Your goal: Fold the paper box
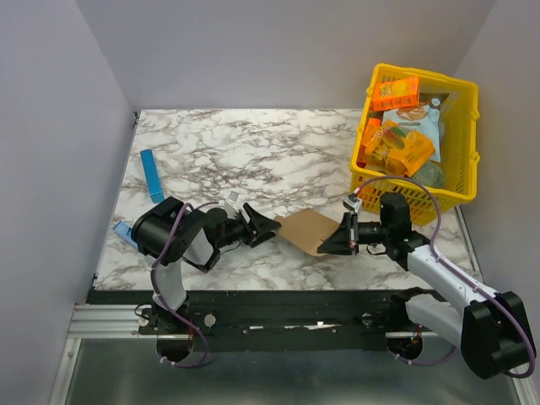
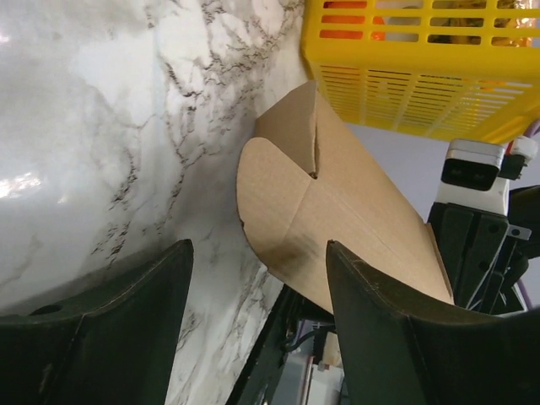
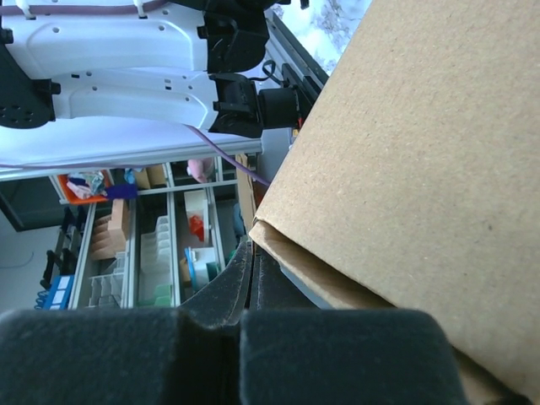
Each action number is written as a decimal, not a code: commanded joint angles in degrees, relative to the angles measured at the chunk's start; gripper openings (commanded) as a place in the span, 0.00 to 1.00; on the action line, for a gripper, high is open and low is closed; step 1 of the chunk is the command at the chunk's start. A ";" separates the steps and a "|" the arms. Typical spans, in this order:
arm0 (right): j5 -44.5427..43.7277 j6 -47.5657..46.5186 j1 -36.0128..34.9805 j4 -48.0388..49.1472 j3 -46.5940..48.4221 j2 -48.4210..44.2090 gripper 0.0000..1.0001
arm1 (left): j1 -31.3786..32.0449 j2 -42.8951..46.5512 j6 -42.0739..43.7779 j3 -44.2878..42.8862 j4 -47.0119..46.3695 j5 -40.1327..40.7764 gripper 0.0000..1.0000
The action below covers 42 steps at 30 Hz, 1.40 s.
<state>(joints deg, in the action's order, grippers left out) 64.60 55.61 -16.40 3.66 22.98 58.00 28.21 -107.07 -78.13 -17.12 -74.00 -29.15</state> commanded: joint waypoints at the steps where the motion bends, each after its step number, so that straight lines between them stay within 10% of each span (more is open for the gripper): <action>1: -2.63 0.29 1.11 -3.13 0.13 -0.17 0.00 | 0.97 0.19 -1.15 -1.77 -11.52 0.23 0.71; 27: -5.80 -4.72 1.11 -10.08 1.89 0.54 0.14 | 4.93 -0.77 -5.89 -3.35 -14.59 5.24 0.35; 33: -7.46 -8.31 1.11 -13.06 2.41 -0.25 0.36 | 5.45 0.89 -6.25 -3.88 -12.41 6.73 0.23; 37: -13.68 -15.70 1.11 -24.89 6.36 -2.35 0.80 | 5.54 2.47 -5.90 -4.14 -8.54 8.22 0.17; 42: -22.31 -25.01 1.20 -36.87 10.85 -5.43 0.98 | 5.72 3.18 -5.90 -4.85 -5.81 8.58 0.09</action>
<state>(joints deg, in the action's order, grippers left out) 51.75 39.20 -15.77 -20.29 29.47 55.24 33.32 -105.19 -84.93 -21.17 -76.69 -22.04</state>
